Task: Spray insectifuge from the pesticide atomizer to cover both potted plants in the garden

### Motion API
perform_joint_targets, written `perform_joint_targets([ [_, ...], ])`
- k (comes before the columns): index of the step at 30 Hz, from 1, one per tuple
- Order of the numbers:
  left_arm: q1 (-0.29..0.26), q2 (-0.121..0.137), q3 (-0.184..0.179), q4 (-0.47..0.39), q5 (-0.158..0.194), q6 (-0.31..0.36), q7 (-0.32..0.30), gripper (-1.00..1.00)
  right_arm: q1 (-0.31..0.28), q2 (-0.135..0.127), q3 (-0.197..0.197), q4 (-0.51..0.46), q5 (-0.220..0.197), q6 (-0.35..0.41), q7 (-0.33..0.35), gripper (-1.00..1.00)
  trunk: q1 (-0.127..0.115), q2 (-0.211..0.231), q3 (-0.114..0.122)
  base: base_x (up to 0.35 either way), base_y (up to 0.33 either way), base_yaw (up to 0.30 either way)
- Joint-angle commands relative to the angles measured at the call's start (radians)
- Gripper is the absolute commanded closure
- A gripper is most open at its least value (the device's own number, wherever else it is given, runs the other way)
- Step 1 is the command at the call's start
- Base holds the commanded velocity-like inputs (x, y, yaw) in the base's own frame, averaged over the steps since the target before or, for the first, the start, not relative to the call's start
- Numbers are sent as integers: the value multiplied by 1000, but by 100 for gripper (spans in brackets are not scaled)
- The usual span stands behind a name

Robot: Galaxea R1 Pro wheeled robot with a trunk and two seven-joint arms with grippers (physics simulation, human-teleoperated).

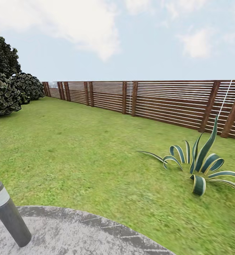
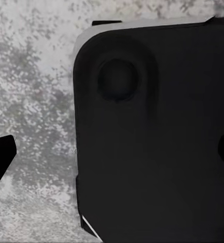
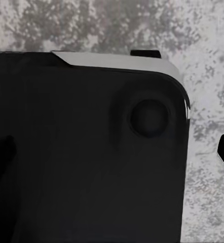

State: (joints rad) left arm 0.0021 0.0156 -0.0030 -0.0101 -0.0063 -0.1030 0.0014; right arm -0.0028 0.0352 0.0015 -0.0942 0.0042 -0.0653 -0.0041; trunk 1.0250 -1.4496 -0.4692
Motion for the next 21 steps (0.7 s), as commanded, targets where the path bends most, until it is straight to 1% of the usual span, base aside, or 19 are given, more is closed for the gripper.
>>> perform_joint_targets([
  [1, -1, 6, 0, -2, 0, -8, 0, -100, 0, -1, 0, -2, 0, -9, 0, -100, 0, 0, -1, 0, 0, 0],
  [5, -5, 28, 0, -20, 2, -30, 0, -100, 0, -13, 0, -21, 0, -31, -1, -100, 0, 0, -1, 0, 0, 0],
  [7, -7, 40, 0, -31, 2, -41, 0, -100, 0, -24, 0, -32, 0, -42, -1, -100, 0, 0, -1, 0, 0, 0],
  [10, -9, 47, 0, -48, 1, -58, 0, -100, 0, -41, -1, -49, 0, -59, -2, -100, 0, 0, -1, 0, 0, 0],
  [11, -9, 48, 0, -158, 2, -200, 0, -100, 0, -49, -1, -168, 0, -203, -2, -100, 0, 0, -1, 0, 0, 0],
  [14, -13, 47, 1, -213, 3, -201, 0, -100, 0, -54, -3, -231, 0, -245, -2, -100, 0, 0, -1, 0, 0, 0],
  [15, -26, 47, 1, -251, 4, -201, 0, -100, -1, -55, -4, -282, 0, -279, -2, -100, 0, 0, -1, 0, 0, 0],
  [16, -31, 47, 1, -259, 4, -201, 0, -100, -1, -55, -5, -294, 0, -287, -2, -100, 0, 0, -1, 0, 0, 0],
  [18, -68, 47, 1, -289, 4, -201, 0, -100, -1, -55, -6, -356, -1, -320, -2, -100, 0, 0, -1, 0, 0, 0],
  [21, -105, 48, 3, -299, 5, -202, 0, -100, -3, -55, -6, -406, -2, -335, -2, -100, 0, 0, -1, 0, 0, 0],
])
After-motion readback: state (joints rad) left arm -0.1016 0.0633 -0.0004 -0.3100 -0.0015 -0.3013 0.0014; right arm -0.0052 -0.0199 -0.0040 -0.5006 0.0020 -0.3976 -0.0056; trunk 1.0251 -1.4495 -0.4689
